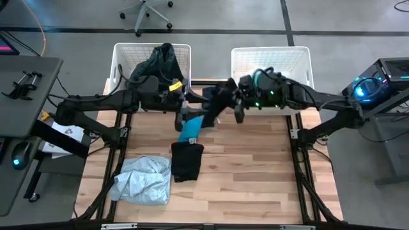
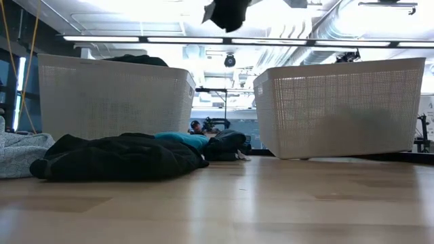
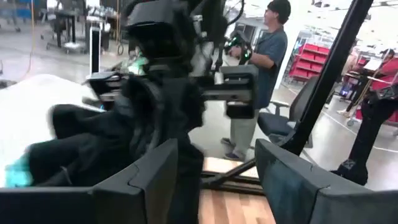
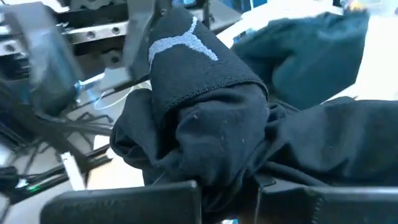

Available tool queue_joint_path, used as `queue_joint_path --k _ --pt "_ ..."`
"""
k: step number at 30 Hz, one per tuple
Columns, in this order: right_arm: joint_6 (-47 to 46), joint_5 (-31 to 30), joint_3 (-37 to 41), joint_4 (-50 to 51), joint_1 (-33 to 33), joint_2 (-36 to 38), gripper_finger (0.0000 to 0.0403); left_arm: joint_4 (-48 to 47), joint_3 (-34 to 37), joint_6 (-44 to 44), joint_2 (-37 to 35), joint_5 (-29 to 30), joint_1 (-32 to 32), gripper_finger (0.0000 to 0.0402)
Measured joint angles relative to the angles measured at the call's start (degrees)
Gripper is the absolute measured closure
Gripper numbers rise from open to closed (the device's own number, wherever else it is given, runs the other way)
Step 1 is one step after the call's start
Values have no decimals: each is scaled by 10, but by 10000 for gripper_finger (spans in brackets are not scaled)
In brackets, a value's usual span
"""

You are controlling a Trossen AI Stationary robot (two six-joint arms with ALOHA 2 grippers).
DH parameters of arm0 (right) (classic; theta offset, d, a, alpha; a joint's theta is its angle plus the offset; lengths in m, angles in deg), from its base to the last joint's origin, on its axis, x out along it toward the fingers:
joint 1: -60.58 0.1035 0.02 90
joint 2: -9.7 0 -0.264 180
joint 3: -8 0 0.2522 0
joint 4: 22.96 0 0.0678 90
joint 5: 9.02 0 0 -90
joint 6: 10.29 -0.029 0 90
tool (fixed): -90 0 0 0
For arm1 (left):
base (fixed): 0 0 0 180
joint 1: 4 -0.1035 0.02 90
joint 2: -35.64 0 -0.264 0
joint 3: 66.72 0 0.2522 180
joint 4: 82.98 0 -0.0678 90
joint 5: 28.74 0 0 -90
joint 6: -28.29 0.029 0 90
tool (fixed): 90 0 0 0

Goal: Sort clothes
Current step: Put the black underwear into the left white laundry organizer

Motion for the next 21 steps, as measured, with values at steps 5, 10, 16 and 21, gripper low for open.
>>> queue_joint_path --k 5,10,16,21 --pt "29 32 -64 4 -25 -55 378 -35 -1 55 -16 34 1 161" --pt "44 53 -114 6 -37 -106 378 -87 -1 75 -16 174 16 135" --pt "54 104 -158 -1 -39 -148 378 -131 -1 60 -13 222 26 146" --pt "63 128 -181 1 -39 -171 377 -164 -1 58 -15 198 24 226"
